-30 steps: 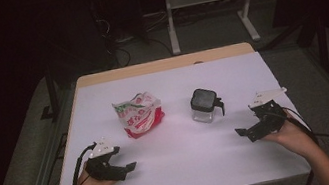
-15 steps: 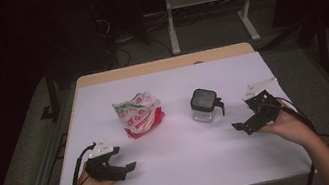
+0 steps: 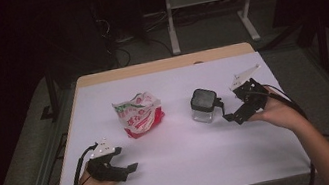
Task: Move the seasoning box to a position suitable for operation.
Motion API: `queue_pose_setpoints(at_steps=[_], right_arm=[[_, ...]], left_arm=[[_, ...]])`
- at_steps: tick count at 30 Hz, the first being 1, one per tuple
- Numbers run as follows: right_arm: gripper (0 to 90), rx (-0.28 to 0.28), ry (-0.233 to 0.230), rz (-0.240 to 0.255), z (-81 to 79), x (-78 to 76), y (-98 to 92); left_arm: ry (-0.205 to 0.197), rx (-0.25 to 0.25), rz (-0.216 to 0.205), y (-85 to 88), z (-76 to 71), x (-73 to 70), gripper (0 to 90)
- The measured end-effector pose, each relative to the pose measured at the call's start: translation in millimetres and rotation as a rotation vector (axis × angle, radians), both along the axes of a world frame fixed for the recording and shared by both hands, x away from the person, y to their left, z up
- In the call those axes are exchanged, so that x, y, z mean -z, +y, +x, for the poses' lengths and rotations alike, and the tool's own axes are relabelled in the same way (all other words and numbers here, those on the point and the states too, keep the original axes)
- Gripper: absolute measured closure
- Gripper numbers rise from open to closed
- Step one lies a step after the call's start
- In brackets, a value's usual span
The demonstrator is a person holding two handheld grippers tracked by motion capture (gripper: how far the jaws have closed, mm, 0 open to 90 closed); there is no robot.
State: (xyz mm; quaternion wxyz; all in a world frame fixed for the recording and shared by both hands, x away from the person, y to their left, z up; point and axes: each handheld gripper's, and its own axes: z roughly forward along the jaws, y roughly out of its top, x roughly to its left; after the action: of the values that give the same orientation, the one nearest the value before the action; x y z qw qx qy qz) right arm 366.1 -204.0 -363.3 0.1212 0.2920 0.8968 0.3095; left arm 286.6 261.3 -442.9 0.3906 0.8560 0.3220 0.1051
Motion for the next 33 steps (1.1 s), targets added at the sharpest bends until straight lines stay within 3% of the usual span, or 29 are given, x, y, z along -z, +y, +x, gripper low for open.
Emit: queue_pose_setpoints(at_steps=[18, 28, 33], right_arm=[[0.0, -0.095, 0.029, -0.103, 39.5, -16.4, 41.0], [0.0, -0.126, 0.078, -0.161, 57.5, -10.6, 62.6], [0.0, -0.136, 0.109, -0.165, 65.6, -4.5, 71.0]], left_arm=[[0.007, 0.011, 0.000, -2.4, -1.2, 1.3, 12.1], [0.007, 0.016, -0.001, -2.0, -1.3, 1.5, 12.2], [0.007, 0.021, -0.002, -1.9, -1.2, 1.9, 12.2]])
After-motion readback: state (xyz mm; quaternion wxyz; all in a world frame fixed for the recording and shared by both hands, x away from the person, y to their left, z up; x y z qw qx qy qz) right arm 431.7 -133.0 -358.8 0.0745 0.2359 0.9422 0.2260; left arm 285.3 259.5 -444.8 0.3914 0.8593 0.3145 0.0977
